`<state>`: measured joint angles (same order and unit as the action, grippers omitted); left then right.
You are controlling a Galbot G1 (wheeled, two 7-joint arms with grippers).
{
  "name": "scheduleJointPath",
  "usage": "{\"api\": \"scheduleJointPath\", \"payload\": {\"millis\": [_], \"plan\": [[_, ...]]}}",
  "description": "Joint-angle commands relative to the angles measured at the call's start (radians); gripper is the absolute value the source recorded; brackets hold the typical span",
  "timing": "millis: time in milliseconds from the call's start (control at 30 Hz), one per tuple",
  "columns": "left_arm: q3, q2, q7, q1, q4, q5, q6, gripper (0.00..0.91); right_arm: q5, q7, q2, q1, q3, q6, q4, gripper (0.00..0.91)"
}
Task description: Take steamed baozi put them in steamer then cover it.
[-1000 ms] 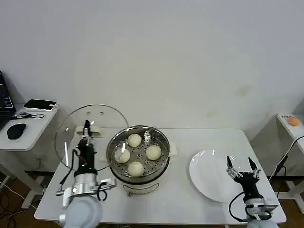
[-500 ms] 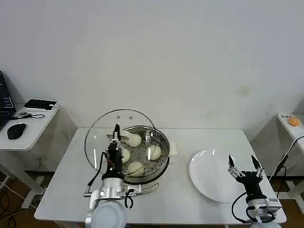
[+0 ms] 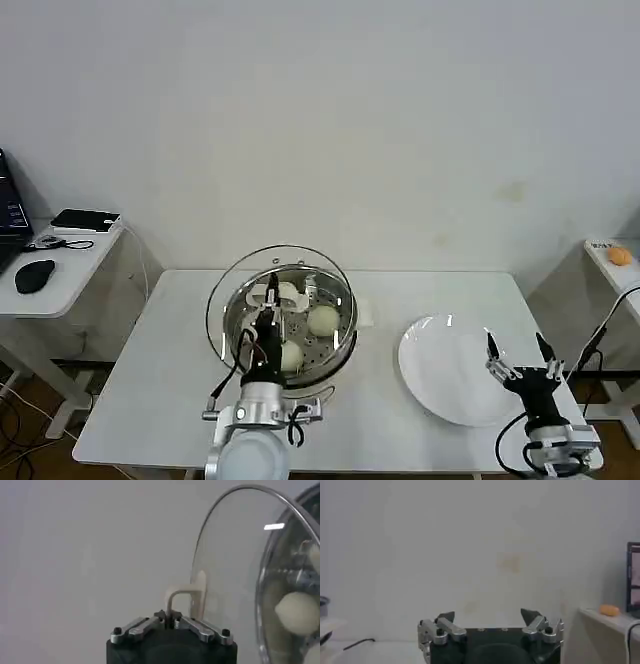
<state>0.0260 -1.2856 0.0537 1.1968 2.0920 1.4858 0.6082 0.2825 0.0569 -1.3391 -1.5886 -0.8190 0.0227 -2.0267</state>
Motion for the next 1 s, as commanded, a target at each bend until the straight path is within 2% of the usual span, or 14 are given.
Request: {"api": "scheduleJointPath", "payload": {"millis": [33, 267, 600, 1000], "plan": [[0.059, 0.027, 0.067, -0.046, -0.052, -0.032, 0.005, 0.000, -0.009, -0.001, 0.000, 0.004, 0.011, -0.007, -0.001, 0.907], [0.040, 0.000, 0.071, -0.154, -0.153, -0.029, 0.007, 0.000, -0.028, 0.000, -0.016, 0.013, 0.030, 0.011, 0.034, 0.907], [0.037, -0.044, 0.116, -0.193, -0.212, -0.063, 0.007, 0.000, -0.037, 0.002, -0.020, 0.041, 0.030, 0.017, 0.082, 0.907], [0.035, -0.028, 0.169, -0.224, -0.253, -0.056, 0.007, 0.000, -0.038, 0.002, -0.027, 0.088, 0.055, 0.027, 0.142, 0.907]]}}
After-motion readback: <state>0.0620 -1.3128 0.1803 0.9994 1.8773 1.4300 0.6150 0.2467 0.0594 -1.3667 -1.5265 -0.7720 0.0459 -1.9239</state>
